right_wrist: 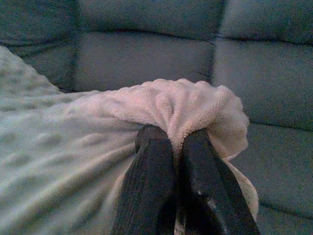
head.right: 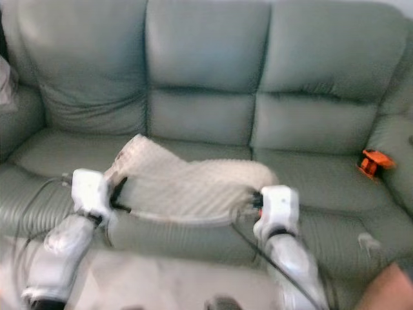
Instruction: Move the pillow to the sofa
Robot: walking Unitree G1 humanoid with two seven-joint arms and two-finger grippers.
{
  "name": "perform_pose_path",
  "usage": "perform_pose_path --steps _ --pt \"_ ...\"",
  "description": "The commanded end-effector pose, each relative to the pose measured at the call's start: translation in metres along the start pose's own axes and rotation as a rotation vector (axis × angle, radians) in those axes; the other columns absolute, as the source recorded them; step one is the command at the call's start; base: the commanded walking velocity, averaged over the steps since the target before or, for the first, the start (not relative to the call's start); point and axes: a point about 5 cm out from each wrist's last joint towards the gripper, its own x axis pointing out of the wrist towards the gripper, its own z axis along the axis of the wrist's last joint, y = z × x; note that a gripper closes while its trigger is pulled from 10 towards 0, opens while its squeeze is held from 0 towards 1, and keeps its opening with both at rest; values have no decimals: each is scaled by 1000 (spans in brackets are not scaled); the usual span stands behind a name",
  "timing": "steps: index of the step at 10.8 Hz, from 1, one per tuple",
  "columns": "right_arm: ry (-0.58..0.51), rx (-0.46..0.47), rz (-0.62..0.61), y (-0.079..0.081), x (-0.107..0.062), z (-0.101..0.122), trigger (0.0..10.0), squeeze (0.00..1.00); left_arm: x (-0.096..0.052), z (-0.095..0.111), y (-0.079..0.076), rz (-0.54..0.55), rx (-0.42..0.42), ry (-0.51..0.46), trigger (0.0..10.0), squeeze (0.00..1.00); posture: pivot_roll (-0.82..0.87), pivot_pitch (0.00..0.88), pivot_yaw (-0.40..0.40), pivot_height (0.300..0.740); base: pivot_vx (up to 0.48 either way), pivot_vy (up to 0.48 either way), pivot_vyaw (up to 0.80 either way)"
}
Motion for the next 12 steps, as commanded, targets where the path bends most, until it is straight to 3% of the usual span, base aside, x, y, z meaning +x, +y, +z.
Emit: perform_pose_path --steps 1,7,12 --pt "-46 9 12 5 4 10 10000 0 0 9 9 20 31 -32 10000 0 -49 0 -17 740 345 0 0" --pt "-57 24 9 7 4 12 10000 0 2 9 8 26 39 -27 10000 0 -49 0 -14 740 0 0 0" --pt "-60 24 7 6 5 12 10000 0 2 5 5 26 45 -5 10000 0 -59 0 -11 646 0 0 0"
